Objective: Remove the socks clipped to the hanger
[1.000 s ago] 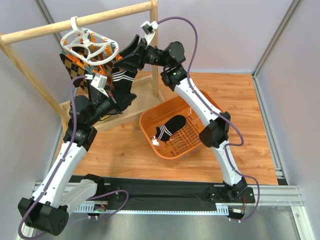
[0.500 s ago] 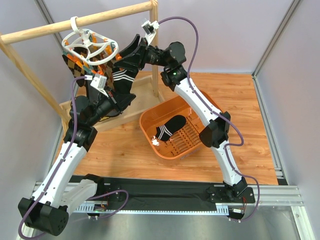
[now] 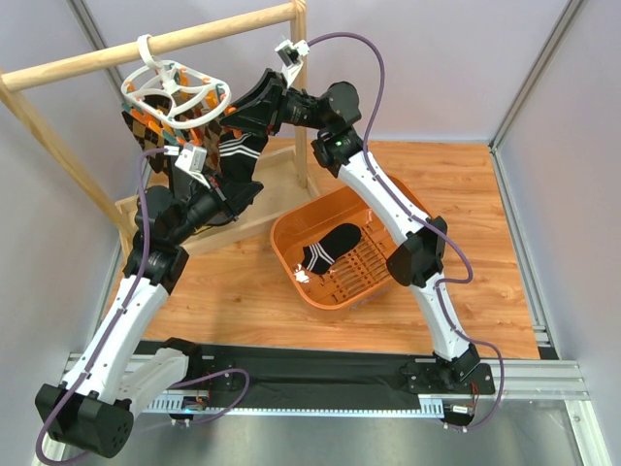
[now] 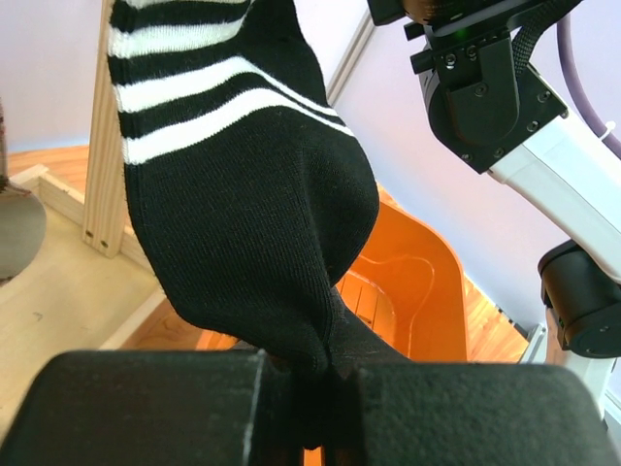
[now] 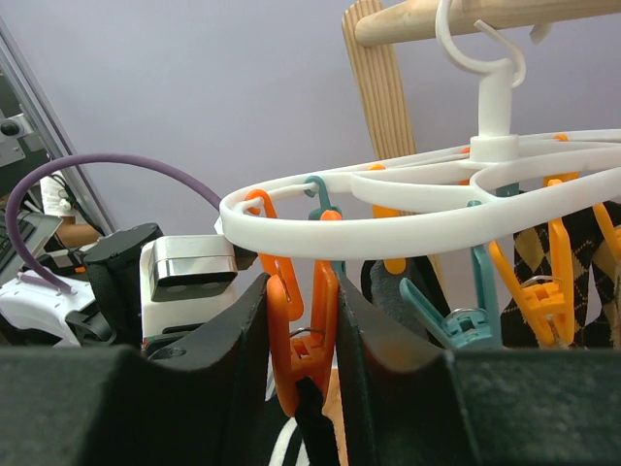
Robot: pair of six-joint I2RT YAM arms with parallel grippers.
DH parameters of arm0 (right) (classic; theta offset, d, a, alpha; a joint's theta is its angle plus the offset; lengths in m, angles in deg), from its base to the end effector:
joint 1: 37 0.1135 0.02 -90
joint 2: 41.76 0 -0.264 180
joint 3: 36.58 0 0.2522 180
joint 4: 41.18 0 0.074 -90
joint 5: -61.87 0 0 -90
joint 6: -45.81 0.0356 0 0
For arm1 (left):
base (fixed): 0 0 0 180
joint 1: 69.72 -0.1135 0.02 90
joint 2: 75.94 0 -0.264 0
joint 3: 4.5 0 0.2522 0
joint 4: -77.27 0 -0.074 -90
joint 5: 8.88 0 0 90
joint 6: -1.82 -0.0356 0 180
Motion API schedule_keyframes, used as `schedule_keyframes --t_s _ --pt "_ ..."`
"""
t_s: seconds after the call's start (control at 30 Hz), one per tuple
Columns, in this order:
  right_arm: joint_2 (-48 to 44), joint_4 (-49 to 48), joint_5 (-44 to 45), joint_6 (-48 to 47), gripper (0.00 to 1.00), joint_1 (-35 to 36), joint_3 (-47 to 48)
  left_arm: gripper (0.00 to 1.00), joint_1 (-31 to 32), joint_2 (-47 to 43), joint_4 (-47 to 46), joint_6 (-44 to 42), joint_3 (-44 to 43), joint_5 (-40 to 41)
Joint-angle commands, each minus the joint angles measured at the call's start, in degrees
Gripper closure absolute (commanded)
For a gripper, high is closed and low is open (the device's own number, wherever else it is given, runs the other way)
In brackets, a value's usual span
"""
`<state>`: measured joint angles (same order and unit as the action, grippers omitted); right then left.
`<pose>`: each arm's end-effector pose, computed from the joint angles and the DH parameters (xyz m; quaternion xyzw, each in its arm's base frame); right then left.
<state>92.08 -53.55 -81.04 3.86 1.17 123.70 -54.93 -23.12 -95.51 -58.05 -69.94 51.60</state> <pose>0.3780 0.3332 0.4760 -0.3670 0.4199 0.6923 0.4579 0.1996 -0.0708 0.3888 0.0999 0.6701 -0.4317 0.5955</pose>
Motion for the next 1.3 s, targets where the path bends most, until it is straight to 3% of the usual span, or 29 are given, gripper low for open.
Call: schedule_keyframes --t_s 0.0,0.03,0.07,1.17,1.27 --pt "-2.44 -1.82 0.96 0.11 0.83 0.06 0.44 1.00 -0.46 -0.52 -1.45 -0.42 0.00 -0.10" --pt "-2.53 -2.17 0.96 0.20 0.87 0.06 0.44 1.00 -0.55 -0.52 -1.36 -0.42 -0.09 -0.28" --pt "-2.62 -2.08 0.96 0.11 1.00 0.06 0.44 1.00 -0.55 -0.44 -1.45 -0.34 0.00 -0.19" --pt "-3.67 -0.85 2.89 0.64 1.00 0.06 -0.88 1.00 -0.55 -1.93 -1.63 0.45 1.84 -1.33" --pt "-4.63 -0.15 4.12 0.64 0.91 -0.03 -2.46 1.00 -0.55 -1.23 -2.68 2.12 2.55 -3.08"
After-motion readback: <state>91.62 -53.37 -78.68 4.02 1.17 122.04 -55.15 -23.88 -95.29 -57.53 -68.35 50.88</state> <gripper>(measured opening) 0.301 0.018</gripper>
